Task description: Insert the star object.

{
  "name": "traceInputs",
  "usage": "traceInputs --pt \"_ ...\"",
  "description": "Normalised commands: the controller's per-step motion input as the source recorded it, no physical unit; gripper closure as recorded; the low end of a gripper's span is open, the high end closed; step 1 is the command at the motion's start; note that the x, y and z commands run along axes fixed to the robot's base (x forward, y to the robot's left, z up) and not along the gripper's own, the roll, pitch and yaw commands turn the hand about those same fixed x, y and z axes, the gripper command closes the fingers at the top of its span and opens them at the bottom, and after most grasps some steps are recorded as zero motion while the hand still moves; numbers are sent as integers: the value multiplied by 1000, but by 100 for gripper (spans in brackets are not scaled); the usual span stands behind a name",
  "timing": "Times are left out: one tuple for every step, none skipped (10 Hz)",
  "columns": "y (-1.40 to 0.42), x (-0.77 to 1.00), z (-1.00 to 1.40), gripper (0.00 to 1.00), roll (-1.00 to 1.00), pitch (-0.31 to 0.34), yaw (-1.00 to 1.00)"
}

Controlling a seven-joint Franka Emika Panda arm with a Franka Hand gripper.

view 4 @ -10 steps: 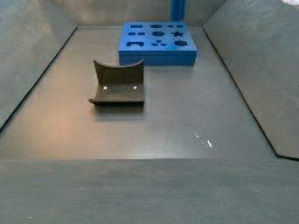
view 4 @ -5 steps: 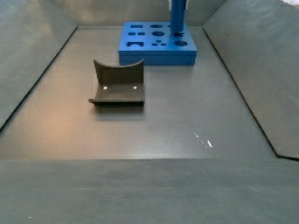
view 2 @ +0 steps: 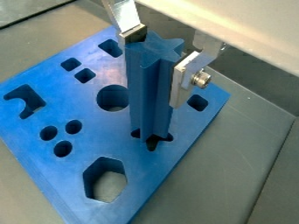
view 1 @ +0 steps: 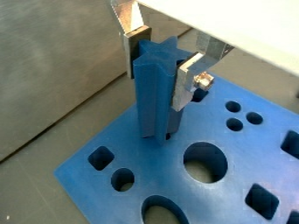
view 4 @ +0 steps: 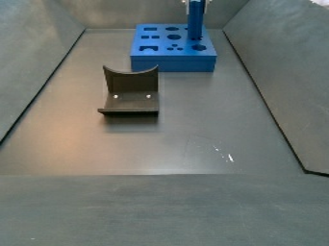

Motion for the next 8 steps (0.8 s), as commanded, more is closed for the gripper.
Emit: traceInputs --pt "0 -11 -326 100 114 -203 926" --pt "0 -11 -329 100 120 -196 929" --pt "26 -34 -309 100 104 -207 863" --pt "20 0 -191 100 -13 -121 309" --pt "0 -31 -26 100 -60 -80 51" --pt "123 -134 -309 100 84 -111 414" --pt "169 -151 -403 100 170 -101 543" --pt "94 -169 -380 100 147 -94 397"
